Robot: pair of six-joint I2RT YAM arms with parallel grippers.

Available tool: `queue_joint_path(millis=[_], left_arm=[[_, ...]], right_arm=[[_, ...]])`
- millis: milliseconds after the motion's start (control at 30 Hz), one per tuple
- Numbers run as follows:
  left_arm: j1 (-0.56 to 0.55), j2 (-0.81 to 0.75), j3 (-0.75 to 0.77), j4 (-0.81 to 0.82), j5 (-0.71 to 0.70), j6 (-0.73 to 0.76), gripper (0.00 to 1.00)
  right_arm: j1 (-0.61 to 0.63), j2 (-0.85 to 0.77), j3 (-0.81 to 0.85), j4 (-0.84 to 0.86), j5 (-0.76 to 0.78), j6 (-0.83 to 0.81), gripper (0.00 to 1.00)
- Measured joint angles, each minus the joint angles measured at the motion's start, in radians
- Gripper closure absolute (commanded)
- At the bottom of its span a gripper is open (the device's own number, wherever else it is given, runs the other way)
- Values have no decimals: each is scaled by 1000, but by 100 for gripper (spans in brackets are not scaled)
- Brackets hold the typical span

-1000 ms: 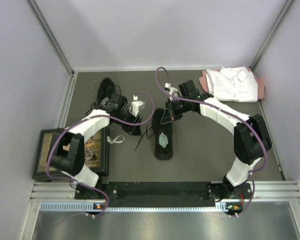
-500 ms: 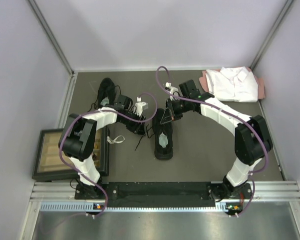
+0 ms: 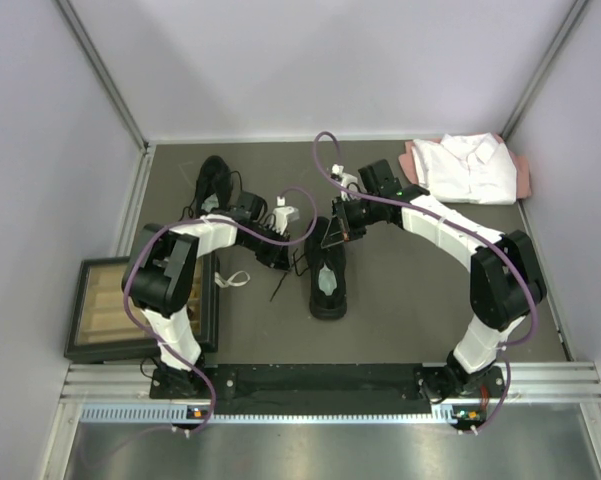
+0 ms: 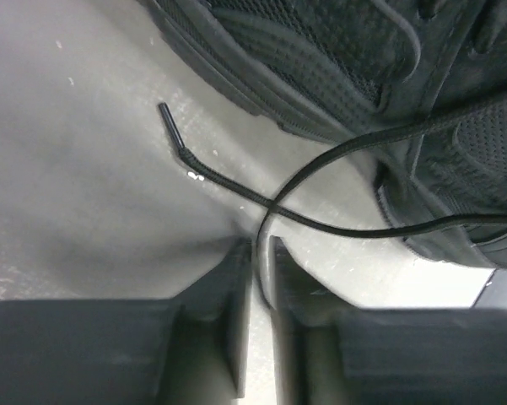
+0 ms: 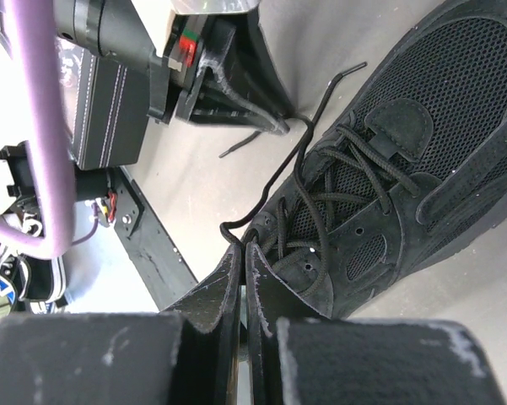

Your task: Tie the shoes

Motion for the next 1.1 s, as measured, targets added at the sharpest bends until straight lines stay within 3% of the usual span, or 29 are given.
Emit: queue_joint_path(millis=[67,300,567,767,1100], left_arm=[[0,3,0,-6,-1,5,100],[0,-25,0,-83,-10,36,100],[0,-289,0,-219,18,112,100],[-10,-326,-11,-305,75,122,100],[-216,-356,37,-292,241,27,100]], right_arm=[[0,0,0,0,0,2,100],[-2,0,0,4,1,12,100],[-2,0,0,25,4,21,100],[-2,0,0,31,5,21,100],[-5,0,0,32,4,16,100]])
